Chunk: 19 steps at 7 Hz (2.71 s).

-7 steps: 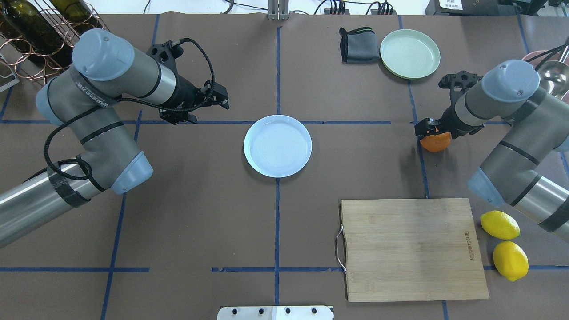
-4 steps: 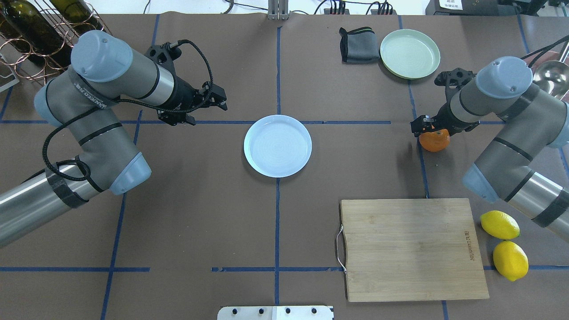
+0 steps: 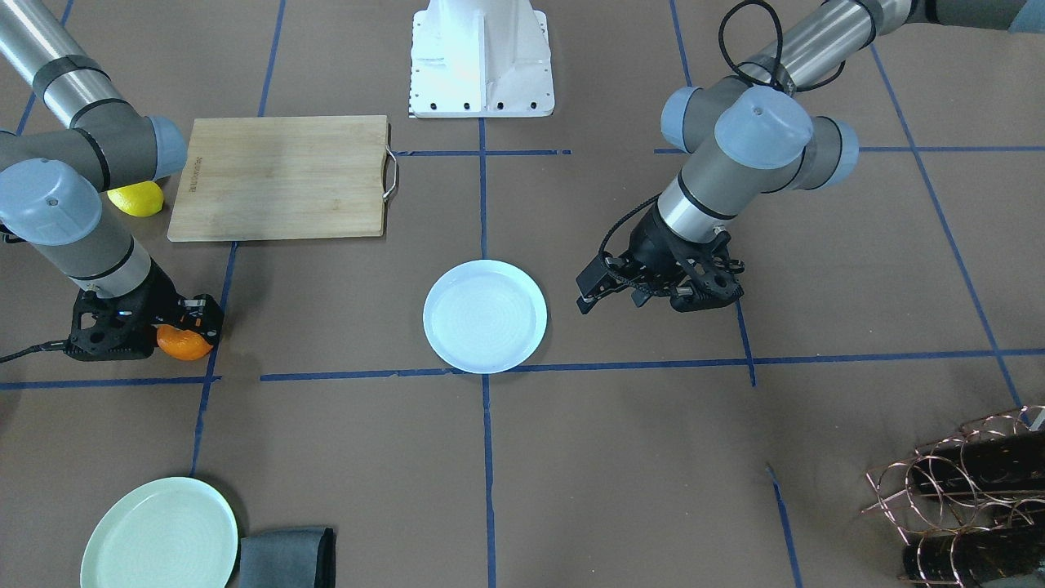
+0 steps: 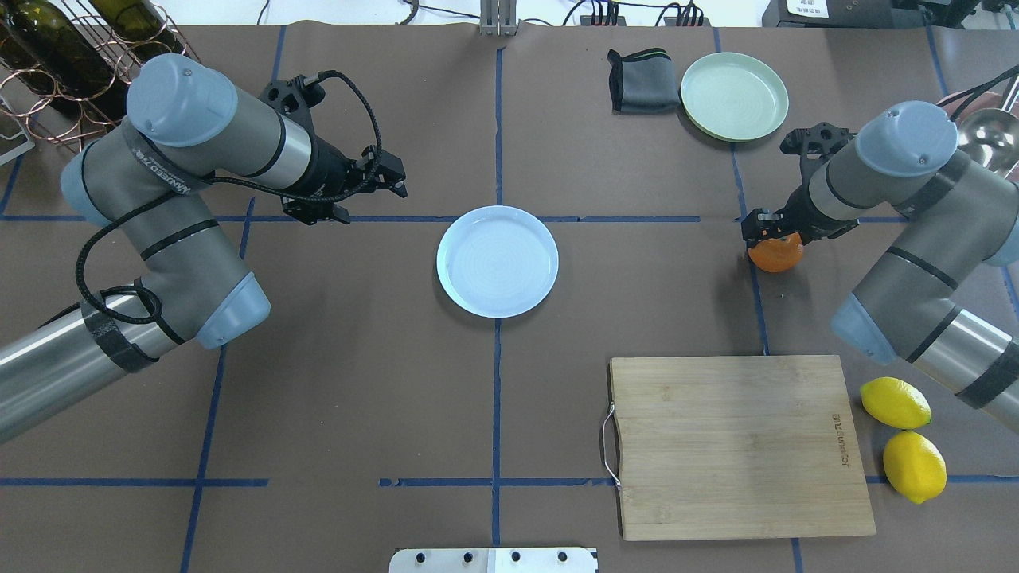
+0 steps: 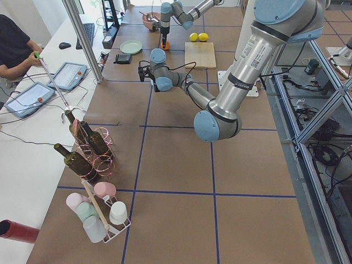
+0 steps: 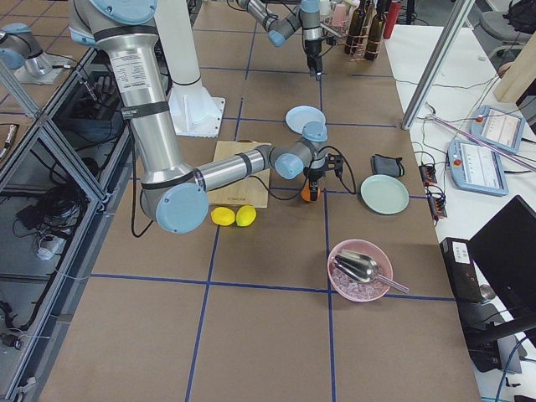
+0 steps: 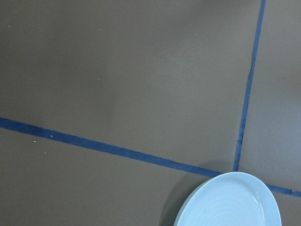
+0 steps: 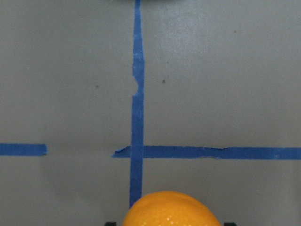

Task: Pick orange to plate
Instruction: 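Close the right gripper on the orange while the left gripper withdraws, then carry the orange with the right gripper and release it onto the light blue plate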

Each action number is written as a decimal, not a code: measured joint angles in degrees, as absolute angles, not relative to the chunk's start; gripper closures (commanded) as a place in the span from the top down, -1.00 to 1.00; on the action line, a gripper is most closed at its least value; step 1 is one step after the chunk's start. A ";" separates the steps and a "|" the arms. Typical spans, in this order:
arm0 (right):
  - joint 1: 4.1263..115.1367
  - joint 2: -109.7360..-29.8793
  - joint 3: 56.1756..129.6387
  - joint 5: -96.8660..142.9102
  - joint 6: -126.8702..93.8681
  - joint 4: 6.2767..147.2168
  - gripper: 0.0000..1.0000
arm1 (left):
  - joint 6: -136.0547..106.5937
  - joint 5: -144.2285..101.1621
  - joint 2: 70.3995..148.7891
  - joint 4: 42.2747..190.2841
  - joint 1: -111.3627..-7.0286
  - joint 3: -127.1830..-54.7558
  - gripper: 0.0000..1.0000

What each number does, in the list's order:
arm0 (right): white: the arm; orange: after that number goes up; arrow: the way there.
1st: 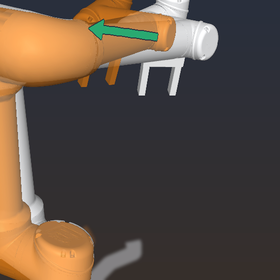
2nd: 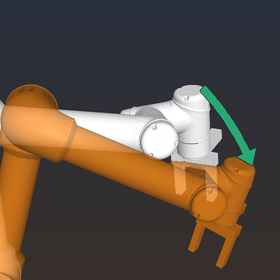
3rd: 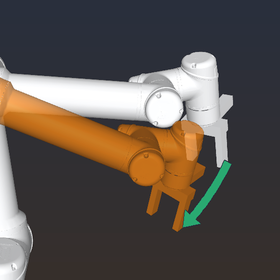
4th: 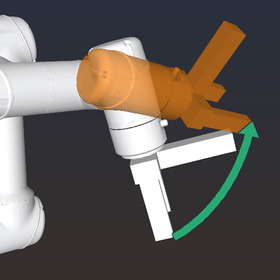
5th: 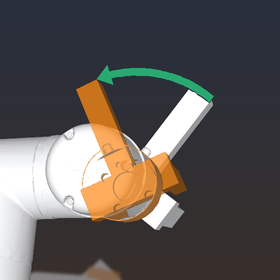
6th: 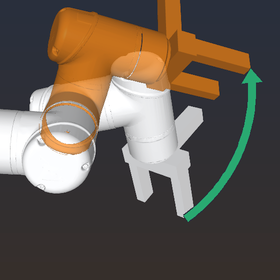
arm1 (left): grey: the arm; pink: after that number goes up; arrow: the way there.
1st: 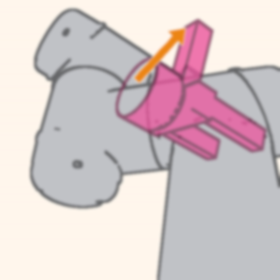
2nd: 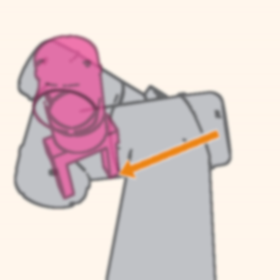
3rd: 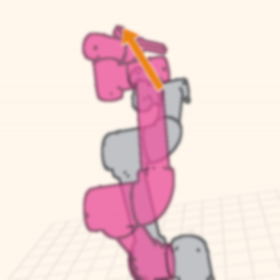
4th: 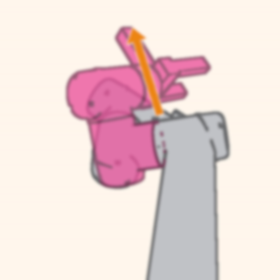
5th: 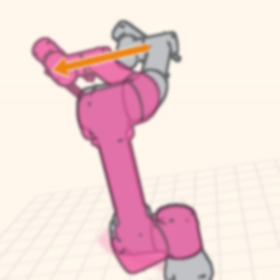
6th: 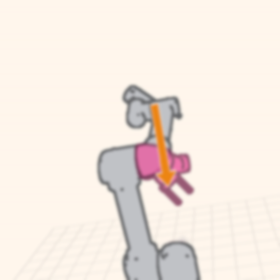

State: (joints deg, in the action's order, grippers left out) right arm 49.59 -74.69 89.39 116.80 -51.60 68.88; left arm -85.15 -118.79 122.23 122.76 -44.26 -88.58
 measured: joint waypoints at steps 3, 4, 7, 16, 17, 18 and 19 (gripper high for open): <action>51.08 -73.76 96.00 121.12 -52.24 73.66 -1.00 | -73.53 -120.40 119.58 116.56 -49.05 -93.21 1.00; 50.86 -71.46 98.66 121.71 -54.34 76.78 -1.00 | -64.40 -120.26 116.55 114.24 -51.63 -96.98 1.00; 45.29 -60.62 97.80 118.78 -66.84 80.26 -1.00 | -44.05 -120.48 107.74 113.37 -58.08 -100.35 1.00; 31.06 -40.14 76.41 103.08 -78.87 79.86 0.99 | -24.96 -120.92 99.10 114.30 -65.93 -96.72 1.00; 31.01 -38.90 75.12 102.98 -78.91 79.79 1.00 | -24.94 -120.93 98.73 114.05 -66.69 -96.69 1.00; 31.04 -38.06 74.22 102.94 -78.75 79.57 1.00 | -24.90 -120.93 98.16 113.88 -67.61 -96.62 1.00; 31.27 -37.61 73.86 102.94 -78.06 79.33 1.00 | -24.86 -120.96 97.34 113.90 -68.62 -96.51 1.00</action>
